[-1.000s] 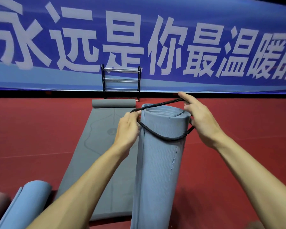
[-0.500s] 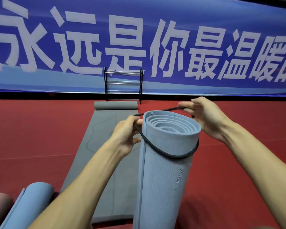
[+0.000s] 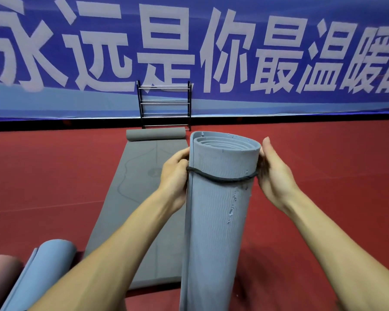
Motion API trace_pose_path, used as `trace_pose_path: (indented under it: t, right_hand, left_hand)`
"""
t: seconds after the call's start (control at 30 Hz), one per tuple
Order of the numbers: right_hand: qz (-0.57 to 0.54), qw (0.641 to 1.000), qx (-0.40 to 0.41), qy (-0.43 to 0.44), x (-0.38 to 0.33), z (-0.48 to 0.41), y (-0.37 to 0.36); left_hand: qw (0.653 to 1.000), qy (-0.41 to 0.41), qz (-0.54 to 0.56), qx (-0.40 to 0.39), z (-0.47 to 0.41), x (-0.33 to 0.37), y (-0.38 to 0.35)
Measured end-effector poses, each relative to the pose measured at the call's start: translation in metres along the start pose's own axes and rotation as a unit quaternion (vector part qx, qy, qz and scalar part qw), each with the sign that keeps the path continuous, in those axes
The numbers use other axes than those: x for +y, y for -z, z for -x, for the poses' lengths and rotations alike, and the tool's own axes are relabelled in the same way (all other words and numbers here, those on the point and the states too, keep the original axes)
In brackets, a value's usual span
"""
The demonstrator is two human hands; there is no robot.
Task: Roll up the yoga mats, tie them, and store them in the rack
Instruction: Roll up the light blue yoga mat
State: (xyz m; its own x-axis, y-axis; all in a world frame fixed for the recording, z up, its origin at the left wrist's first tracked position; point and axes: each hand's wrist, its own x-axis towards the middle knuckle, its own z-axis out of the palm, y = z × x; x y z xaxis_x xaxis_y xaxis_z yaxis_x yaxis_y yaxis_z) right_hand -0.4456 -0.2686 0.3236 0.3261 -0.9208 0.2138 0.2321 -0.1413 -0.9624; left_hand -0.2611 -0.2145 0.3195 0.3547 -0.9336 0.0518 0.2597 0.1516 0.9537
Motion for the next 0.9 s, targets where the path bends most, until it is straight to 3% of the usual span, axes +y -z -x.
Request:
trace_pose_path:
  t: [0.2,0.3,0.43,0.53,0.6,0.73,0.9]
  right_hand:
    - [0.041,0.998,-0.037,0.032,0.036,0.007,0.003]
    - [0.036,0.996,-0.08,0.011,0.027,0.007,0.011]
    - [0.147,0.98,-0.132,-0.017,0.028,0.013,0.028]
    - [0.188,0.973,-0.132,-0.029,0.032,0.019,0.033]
    - [0.207,0.969,-0.13,-0.024,0.032,0.022,0.037]
    - [0.189,0.973,-0.132,-0.017,0.026,0.029,0.039]
    - [0.103,0.994,-0.028,0.009,0.033,0.027,0.03]
  left_hand:
    - [0.989,-0.087,-0.115,0.024,-0.007,-0.013,-0.001]
    - [0.987,-0.108,-0.121,0.019,-0.005,-0.01,0.001]
    - [0.986,-0.134,-0.023,-0.092,-0.008,-0.004,0.006]
    - [0.969,-0.145,-0.131,-0.154,-0.007,-0.011,0.014]
    - [0.95,-0.122,-0.232,-0.171,-0.002,-0.016,0.019]
    - [0.924,-0.046,-0.305,-0.227,0.003,-0.023,0.026]
    - [0.87,-0.008,-0.393,-0.297,0.01,-0.037,0.022]
